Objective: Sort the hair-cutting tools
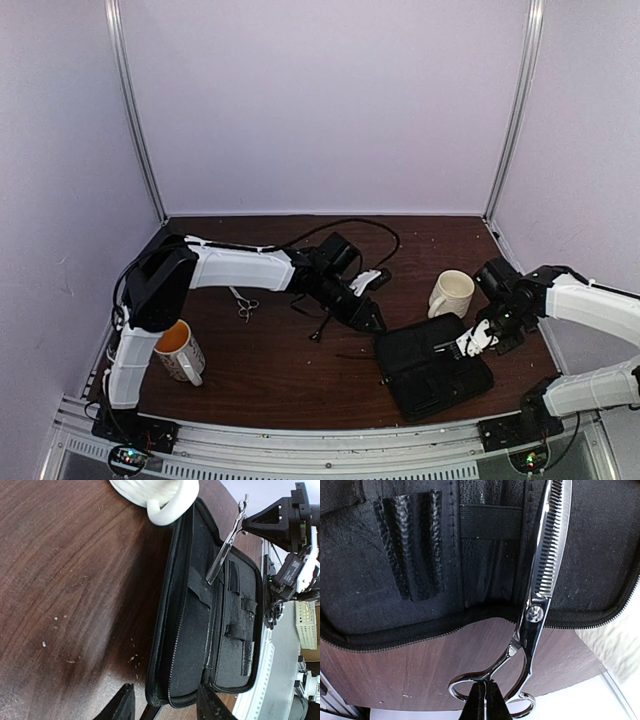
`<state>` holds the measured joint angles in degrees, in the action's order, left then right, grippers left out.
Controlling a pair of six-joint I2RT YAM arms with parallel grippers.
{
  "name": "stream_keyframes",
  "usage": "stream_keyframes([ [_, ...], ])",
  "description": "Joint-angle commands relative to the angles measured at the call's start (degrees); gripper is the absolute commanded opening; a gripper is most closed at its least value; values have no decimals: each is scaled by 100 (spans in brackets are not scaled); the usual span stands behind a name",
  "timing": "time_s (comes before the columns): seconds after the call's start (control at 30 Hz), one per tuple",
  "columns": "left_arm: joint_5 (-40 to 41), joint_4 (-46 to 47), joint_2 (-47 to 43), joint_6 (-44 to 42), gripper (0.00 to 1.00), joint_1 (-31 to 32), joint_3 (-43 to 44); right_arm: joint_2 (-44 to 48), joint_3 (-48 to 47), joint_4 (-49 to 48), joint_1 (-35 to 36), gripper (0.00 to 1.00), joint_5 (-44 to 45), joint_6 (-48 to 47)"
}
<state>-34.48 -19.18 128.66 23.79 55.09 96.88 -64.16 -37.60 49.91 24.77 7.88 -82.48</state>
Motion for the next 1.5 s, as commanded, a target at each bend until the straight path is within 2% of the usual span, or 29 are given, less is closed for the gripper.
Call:
stream_keyframes([
  [0.0, -189, 32, 190, 31, 42, 19, 271, -29, -227, 51, -75, 0, 172, -145],
  [1.0, -506, -324, 650, 22, 10, 17, 773, -1083, -707, -878, -149, 0, 34, -398],
  [1.17, -483, -340, 648, 21, 0, 14, 793, -1180, -738, -906, -111, 0, 35, -495],
  [1.47, -463, -391, 691, 12, 0, 10, 872, -1185, -964, -507, -86, 2, -210, -123],
])
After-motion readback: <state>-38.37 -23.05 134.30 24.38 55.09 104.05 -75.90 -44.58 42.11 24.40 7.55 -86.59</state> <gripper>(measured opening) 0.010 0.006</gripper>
